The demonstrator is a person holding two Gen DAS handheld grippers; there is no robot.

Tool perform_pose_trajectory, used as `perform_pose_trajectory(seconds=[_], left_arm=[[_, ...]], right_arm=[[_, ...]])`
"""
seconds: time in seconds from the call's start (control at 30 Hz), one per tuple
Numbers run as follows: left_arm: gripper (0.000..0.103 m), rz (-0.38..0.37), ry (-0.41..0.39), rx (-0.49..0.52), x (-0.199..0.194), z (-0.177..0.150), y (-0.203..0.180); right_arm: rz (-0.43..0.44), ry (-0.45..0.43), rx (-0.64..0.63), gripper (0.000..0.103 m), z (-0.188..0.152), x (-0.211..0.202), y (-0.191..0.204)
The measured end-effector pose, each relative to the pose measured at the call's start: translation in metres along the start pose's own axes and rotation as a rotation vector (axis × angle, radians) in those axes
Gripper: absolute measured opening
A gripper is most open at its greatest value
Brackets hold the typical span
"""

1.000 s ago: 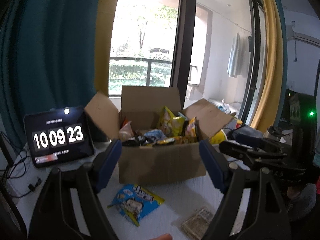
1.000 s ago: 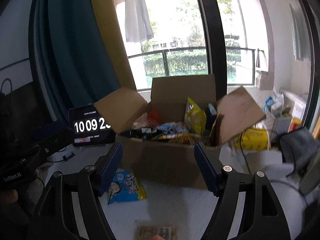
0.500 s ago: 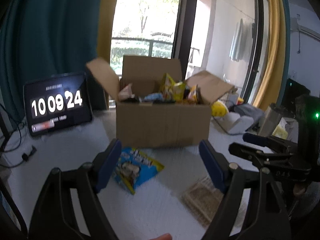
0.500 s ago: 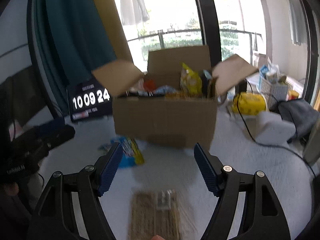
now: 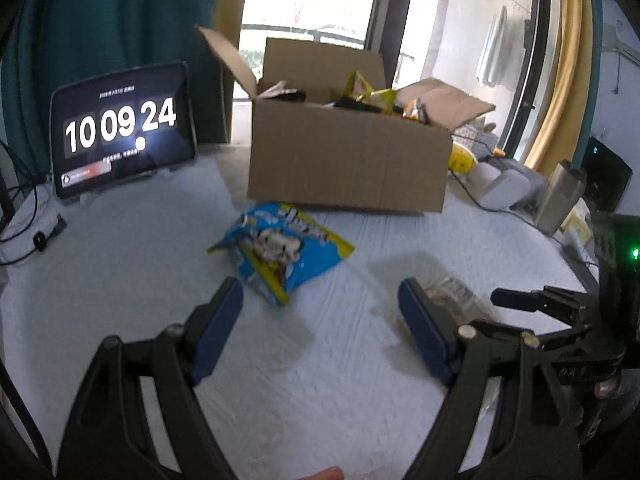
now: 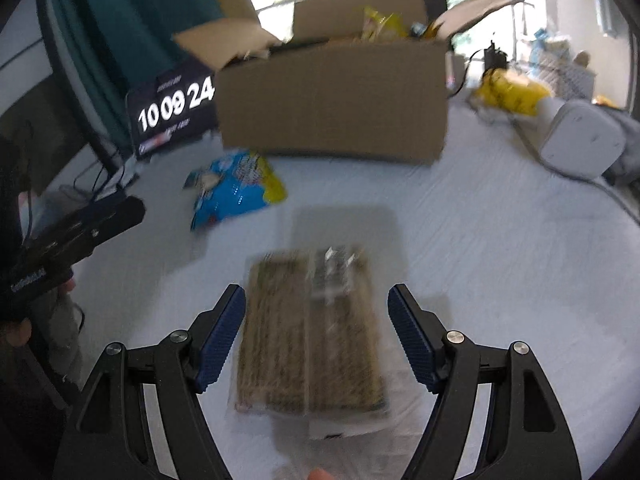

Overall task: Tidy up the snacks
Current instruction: 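Grasp the blue cartoon-face bag with the left tool while the right tool grasps the cracker block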

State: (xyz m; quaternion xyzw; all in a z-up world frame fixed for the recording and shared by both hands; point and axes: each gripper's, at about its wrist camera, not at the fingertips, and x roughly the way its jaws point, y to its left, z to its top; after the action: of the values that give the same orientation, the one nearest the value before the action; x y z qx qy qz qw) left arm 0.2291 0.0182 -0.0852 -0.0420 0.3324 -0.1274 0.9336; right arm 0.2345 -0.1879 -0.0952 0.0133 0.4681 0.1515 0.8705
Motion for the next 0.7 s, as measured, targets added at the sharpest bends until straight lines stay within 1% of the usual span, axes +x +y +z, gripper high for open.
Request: perform_pose_trajectory(seconds=[0.07, 0.1, 0.17, 0.23, 0.33, 0.47, 0.53, 0.6, 0.67, 0.7], left_arm=[[0.081, 0.001, 0.006, 0.001, 0.0, -0.004, 0.001], [0.081, 0.0, 0.009, 0.0, -0.001, -0.006, 0.002], [0.081, 0.0, 0.015, 0.0, 0.0, -0.007, 0.003], [0.081, 0.004, 0.021, 0.0, 0.001, -0.009, 0.005], [0.081, 0.008, 0.031, -0.011, 0.003, -0.011, 0.007], [0.081, 0.012, 0.034, -0.012, 0.006, -0.011, 0.009], [0.081, 0.019, 0.035, -0.008, 0.007, -0.01, 0.011], [0.081, 0.027, 0.039, -0.006, 0.009, -0.01, 0.014], [0.081, 0.034, 0.044, -0.008, 0.012, -0.009, 0.016], [0.081, 0.037, 0.046, -0.01, 0.013, -0.008, 0.018]], right_arm=[[-0.01, 0.015, -0.005, 0.08, -0.001, 0.005, 0.004], [-0.016, 0.023, -0.003, 0.084, -0.002, 0.009, 0.006], [-0.022, 0.033, -0.001, 0.085, -0.003, 0.013, 0.01], [-0.047, 0.035, -0.024, 0.089, -0.005, 0.018, 0.018], [-0.086, 0.052, -0.058, 0.09, -0.005, 0.027, 0.025], [-0.165, 0.077, -0.101, 0.093, -0.007, 0.042, 0.031], [-0.178, 0.084, -0.108, 0.094, -0.008, 0.045, 0.031], [-0.168, 0.087, -0.101, 0.094, -0.007, 0.047, 0.029], [-0.161, 0.083, -0.099, 0.091, -0.006, 0.047, 0.027], [-0.156, 0.076, -0.1, 0.087, -0.005, 0.046, 0.025]])
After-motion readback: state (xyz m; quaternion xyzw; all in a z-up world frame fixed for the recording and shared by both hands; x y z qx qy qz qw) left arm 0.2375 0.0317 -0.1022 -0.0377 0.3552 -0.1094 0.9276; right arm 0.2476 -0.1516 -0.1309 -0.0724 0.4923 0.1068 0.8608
